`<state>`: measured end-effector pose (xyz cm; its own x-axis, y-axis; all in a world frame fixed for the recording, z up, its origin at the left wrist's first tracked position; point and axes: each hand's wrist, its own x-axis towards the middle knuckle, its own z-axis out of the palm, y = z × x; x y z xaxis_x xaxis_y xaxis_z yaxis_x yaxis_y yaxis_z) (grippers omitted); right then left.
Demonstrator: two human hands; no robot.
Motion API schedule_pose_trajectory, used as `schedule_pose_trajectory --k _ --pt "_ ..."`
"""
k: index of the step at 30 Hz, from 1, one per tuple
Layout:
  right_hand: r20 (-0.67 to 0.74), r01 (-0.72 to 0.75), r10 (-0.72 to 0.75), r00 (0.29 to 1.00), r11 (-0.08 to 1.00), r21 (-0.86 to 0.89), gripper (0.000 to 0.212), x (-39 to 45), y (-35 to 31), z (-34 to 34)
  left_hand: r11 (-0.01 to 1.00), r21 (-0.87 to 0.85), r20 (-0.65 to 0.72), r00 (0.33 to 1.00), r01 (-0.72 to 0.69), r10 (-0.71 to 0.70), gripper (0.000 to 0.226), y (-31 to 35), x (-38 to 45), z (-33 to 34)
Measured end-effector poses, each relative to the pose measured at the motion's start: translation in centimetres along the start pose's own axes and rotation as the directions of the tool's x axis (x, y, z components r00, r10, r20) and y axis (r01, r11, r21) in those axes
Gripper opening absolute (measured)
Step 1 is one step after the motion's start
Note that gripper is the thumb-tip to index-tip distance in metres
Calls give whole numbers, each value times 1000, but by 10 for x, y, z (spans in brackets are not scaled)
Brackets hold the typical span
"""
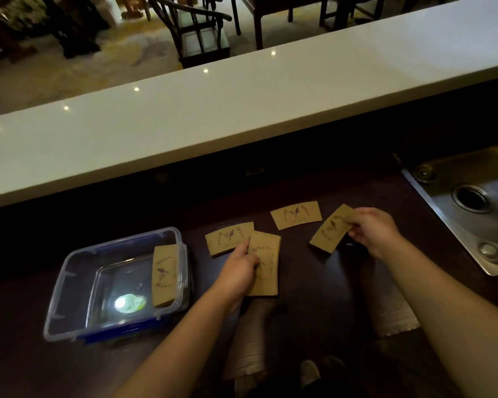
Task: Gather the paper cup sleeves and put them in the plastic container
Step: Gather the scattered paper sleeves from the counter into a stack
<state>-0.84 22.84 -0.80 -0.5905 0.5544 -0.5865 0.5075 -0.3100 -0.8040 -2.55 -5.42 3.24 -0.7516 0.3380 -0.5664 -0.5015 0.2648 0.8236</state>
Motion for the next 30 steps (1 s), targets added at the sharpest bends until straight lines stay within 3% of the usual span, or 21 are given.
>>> schedule_pose_trajectory --k 1,3,5,7,12,19,23,26,28,30 --pt "96 -27 10 995 985 173 21 -9 0 -1 1000 4 -1 1000 -3 3 41 1 0 1" --pt "282 -41 -45 958 956 292 22 -32 2 6 1000 10 -1 1000 3 -3 41 1 1 2" --pt "425 2 -108 899 970 243 24 -57 7 23 1000 -17 20 1000 15 -15 42 -1 3 5" --pt "473 103 -150 868 987 123 24 -74 14 44 997 -66 42 999 26 -23 42 -2 4 9" --pt "413 391 -290 863 902 -184 24 -89 23 76 990 -142 11 1000 23 -22 47 -4 5 10" --pt "371 484 -354 859 799 -357 33 -89 40 96 1000 -2 67 998 4 -4 35 -5 -2 4" --pt "366 423 -303 880 851 -312 29 -77 39 96 1000 12 61 998 0 0 33 -8 -5 -2" --pt "132 367 -342 930 861 -352 21 -49 22 88 1000 -26 38 999 6 -5 32 -8 -6 -8" --pt "-40 269 -326 944 838 -474 39 -27 11 84 999 -45 2 1000 6 -6 34 -7 -7 -12" --pt "-96 146 -249 964 792 -593 58 -13 5 86 998 -65 -22 1000 2 -3 36 -6 -8 -15"
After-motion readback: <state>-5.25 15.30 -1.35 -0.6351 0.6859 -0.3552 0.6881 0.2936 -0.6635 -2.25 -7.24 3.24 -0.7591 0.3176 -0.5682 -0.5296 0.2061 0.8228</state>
